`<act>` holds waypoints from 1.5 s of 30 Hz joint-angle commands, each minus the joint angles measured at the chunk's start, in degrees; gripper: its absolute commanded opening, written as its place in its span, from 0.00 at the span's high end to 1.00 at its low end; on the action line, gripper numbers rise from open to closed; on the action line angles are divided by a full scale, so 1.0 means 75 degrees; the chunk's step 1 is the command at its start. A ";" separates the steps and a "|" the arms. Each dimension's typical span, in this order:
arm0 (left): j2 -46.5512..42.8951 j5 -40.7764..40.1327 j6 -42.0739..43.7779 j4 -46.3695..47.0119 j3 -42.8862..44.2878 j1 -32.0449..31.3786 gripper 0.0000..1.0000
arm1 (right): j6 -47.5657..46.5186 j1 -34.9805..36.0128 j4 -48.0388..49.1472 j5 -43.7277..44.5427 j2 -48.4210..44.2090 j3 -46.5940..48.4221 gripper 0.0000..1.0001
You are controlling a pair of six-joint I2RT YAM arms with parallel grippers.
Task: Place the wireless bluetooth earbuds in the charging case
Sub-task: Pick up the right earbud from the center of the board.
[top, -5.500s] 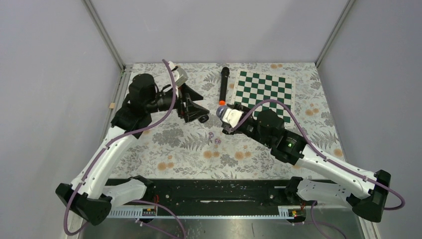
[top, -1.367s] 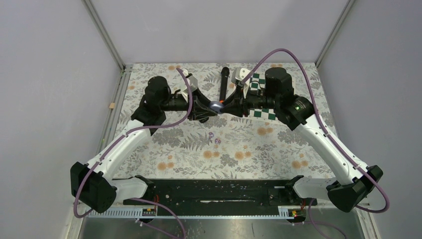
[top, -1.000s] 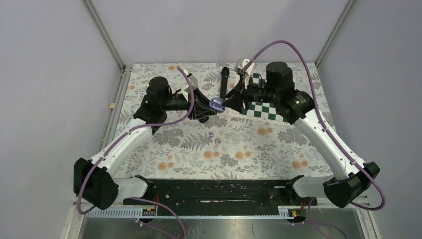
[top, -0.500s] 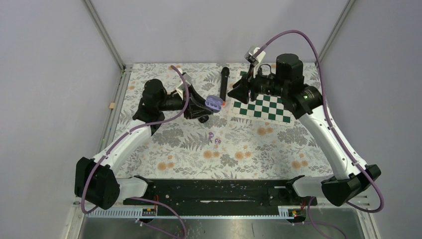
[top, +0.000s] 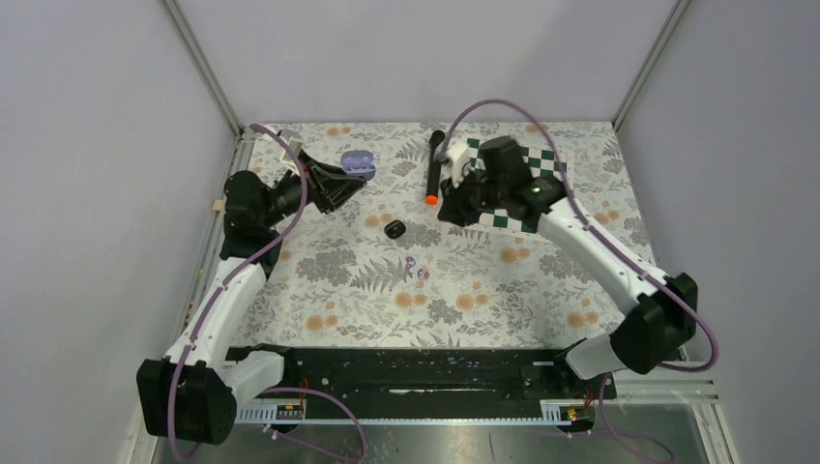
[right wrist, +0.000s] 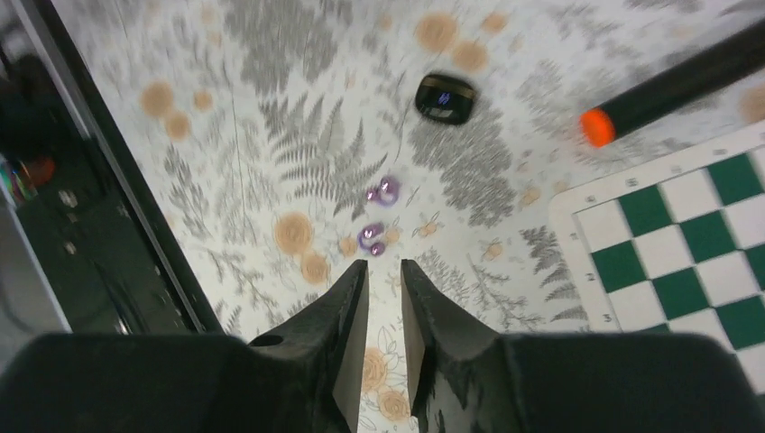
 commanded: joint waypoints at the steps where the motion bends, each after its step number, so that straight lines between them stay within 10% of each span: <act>1: -0.0658 -0.0881 -0.0340 0.0425 -0.0434 0.0349 1.00 | -0.1520 0.0943 0.0095 0.0727 0.0537 -0.0613 0.76; 11: -0.1068 -0.1329 -0.0853 0.0501 -0.0987 0.1073 1.00 | -0.1307 0.2190 -0.0001 0.1290 0.2750 -0.0273 0.94; 45: -0.1273 -0.0954 -0.1049 0.0528 -0.1250 0.1750 1.00 | -0.1007 0.2337 0.0048 0.2235 0.3995 -0.0367 0.78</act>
